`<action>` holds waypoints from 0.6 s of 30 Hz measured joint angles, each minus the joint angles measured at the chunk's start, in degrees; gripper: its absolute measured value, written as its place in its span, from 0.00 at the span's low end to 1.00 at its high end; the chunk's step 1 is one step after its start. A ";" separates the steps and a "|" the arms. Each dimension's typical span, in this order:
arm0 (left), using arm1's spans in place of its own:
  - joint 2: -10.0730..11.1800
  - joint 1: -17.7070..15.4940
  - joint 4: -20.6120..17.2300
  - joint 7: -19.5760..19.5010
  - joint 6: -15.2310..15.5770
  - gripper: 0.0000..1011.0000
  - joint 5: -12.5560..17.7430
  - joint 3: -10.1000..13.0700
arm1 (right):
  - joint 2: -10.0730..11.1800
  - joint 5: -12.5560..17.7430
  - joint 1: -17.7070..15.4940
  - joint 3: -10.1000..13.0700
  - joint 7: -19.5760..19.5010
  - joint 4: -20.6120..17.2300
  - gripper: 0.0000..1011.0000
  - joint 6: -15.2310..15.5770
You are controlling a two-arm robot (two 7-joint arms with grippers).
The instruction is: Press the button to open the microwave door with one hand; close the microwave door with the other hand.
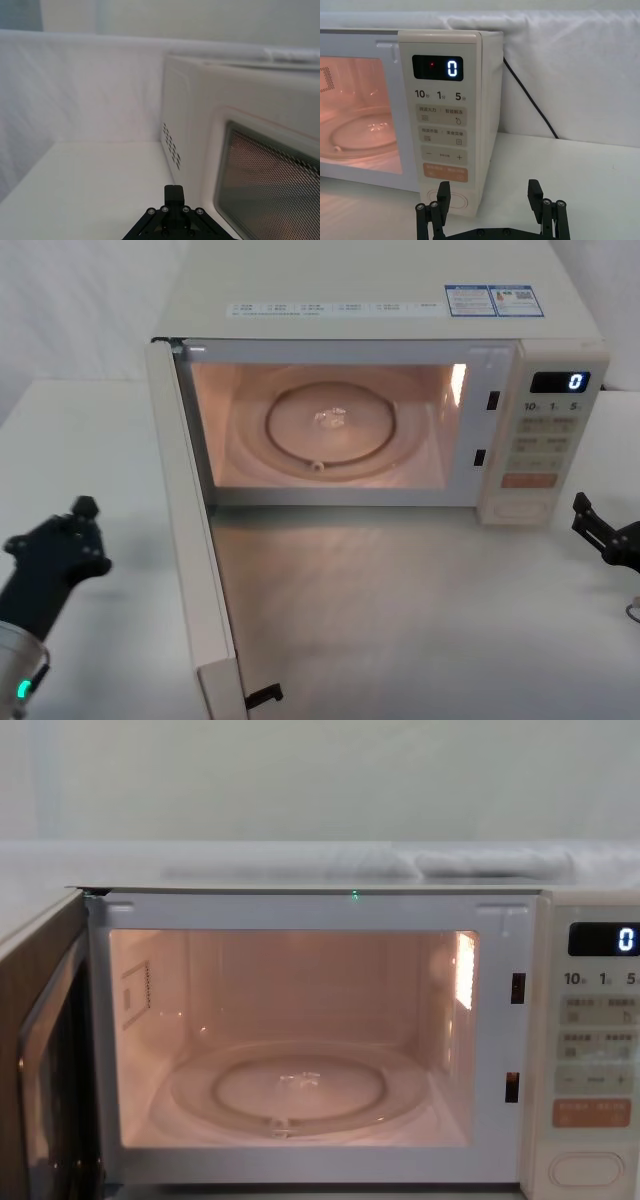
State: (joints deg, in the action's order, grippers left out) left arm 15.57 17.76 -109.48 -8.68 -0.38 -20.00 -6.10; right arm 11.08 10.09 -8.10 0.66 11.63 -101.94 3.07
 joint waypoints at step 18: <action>8.03 1.00 -7.55 -12.30 2.50 0.00 -13.36 -6.84 | 0.00 0.00 0.00 0.00 0.00 0.00 0.99 0.00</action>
State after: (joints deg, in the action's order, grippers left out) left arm 23.60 18.76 -117.03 -20.97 2.12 -33.36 -12.94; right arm 11.07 10.09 -8.10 0.66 11.63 -101.94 3.07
